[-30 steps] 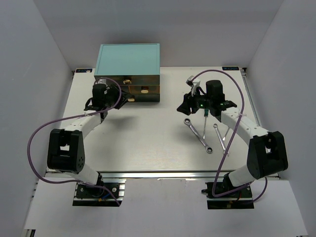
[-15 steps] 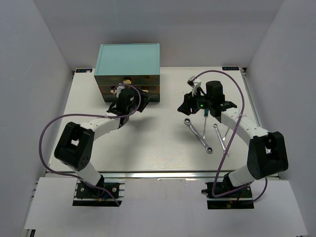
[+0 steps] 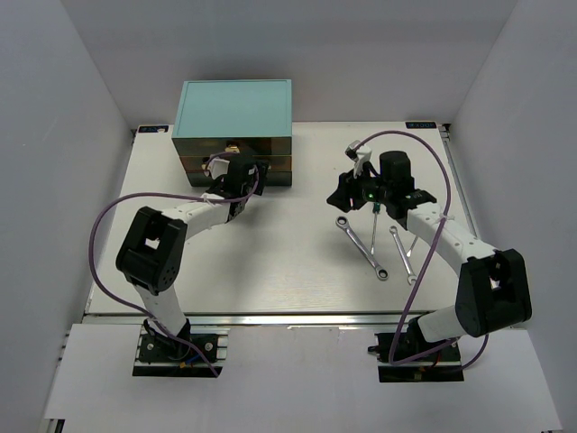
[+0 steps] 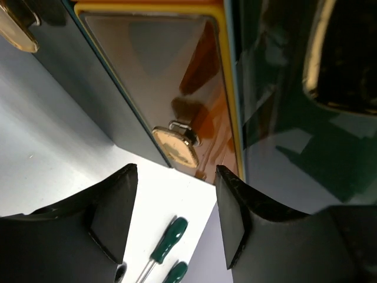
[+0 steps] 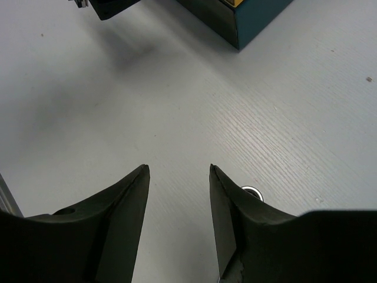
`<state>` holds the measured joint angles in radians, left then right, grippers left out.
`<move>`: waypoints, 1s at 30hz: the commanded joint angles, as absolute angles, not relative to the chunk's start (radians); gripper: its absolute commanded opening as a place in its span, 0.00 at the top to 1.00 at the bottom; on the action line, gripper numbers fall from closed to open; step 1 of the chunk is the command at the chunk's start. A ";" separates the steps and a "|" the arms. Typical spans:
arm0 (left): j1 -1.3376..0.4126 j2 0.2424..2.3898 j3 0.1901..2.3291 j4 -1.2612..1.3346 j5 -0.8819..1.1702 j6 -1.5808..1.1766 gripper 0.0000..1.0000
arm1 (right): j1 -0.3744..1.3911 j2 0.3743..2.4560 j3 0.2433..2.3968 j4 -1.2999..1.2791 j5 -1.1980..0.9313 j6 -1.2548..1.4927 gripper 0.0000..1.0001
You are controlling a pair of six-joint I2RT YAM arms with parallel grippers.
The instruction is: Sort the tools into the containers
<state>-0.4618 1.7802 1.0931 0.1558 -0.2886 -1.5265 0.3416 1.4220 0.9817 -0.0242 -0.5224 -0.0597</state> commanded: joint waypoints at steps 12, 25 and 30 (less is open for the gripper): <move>-0.466 1.824 1.192 0.052 -0.425 -1.578 0.42 | 0.336 1.393 0.971 0.021 -0.509 -0.077 0.49; -0.468 1.806 1.140 0.024 -0.388 -1.594 0.71 | 0.331 1.381 0.959 0.015 -0.495 -0.094 0.49; -0.479 1.694 1.031 0.021 -0.373 -1.592 0.74 | 0.331 1.385 0.960 0.018 -0.495 -0.091 0.49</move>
<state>-0.4725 1.7771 1.1053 0.1089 -0.3702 -1.6100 0.3378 1.4128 0.9653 -0.0200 -0.4988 -0.0822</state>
